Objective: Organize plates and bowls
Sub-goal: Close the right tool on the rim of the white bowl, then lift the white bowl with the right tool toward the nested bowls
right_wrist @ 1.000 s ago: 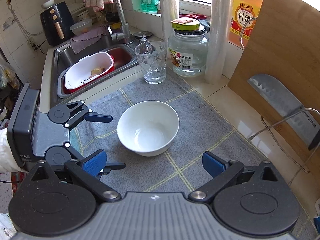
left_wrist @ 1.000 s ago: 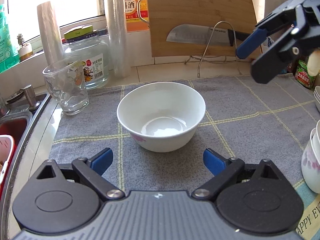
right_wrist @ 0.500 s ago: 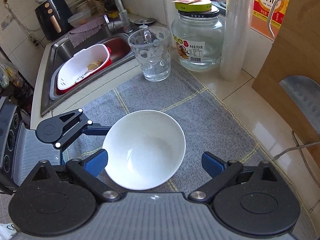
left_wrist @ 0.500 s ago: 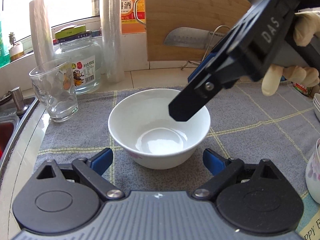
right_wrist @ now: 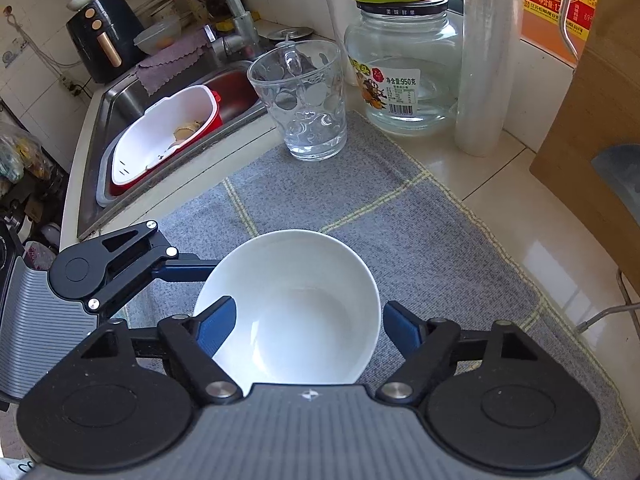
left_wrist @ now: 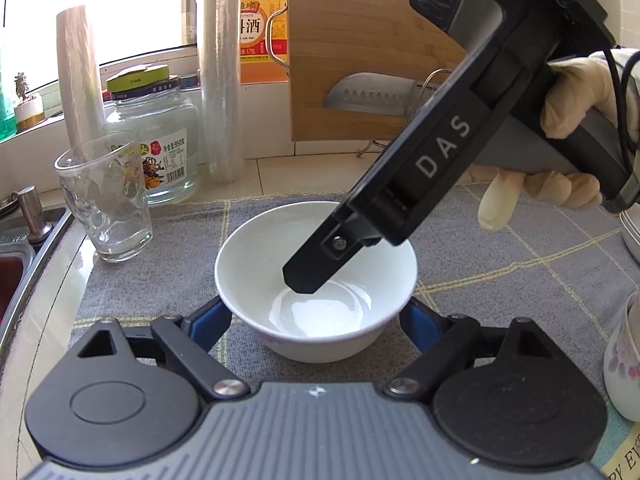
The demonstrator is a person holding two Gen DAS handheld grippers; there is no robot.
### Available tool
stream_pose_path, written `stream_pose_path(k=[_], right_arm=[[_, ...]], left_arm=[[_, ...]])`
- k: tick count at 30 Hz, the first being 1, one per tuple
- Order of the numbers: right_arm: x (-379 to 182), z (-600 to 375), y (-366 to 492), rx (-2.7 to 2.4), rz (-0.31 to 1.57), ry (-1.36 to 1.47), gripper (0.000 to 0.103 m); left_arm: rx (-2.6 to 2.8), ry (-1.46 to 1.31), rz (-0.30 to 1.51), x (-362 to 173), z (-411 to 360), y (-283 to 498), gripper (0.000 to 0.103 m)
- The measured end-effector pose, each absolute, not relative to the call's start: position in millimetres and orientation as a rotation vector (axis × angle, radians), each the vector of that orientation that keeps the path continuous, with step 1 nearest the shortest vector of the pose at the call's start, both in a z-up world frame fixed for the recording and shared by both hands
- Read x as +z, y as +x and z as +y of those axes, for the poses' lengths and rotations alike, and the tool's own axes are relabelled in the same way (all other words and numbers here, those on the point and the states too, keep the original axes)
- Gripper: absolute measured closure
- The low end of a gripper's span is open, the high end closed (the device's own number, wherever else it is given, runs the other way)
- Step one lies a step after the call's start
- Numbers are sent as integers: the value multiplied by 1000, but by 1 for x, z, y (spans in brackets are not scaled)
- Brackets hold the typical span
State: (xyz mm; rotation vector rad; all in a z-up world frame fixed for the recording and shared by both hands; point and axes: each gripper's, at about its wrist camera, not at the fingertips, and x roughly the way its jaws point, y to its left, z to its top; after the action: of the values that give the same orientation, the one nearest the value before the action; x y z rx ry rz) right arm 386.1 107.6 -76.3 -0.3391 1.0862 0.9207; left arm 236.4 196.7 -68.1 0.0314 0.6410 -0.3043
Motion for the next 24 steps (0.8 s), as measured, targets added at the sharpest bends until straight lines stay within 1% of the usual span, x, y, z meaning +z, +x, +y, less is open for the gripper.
stream_pose_path(k=[12,24], right_arm=[[-74,108,383,917,1091,-323,20],[-49,89,359,913,1070,-297,20]], left_arm=[[-310,44,649,-65,195,235,13],[-335,90,654,-40,183,218,13]])
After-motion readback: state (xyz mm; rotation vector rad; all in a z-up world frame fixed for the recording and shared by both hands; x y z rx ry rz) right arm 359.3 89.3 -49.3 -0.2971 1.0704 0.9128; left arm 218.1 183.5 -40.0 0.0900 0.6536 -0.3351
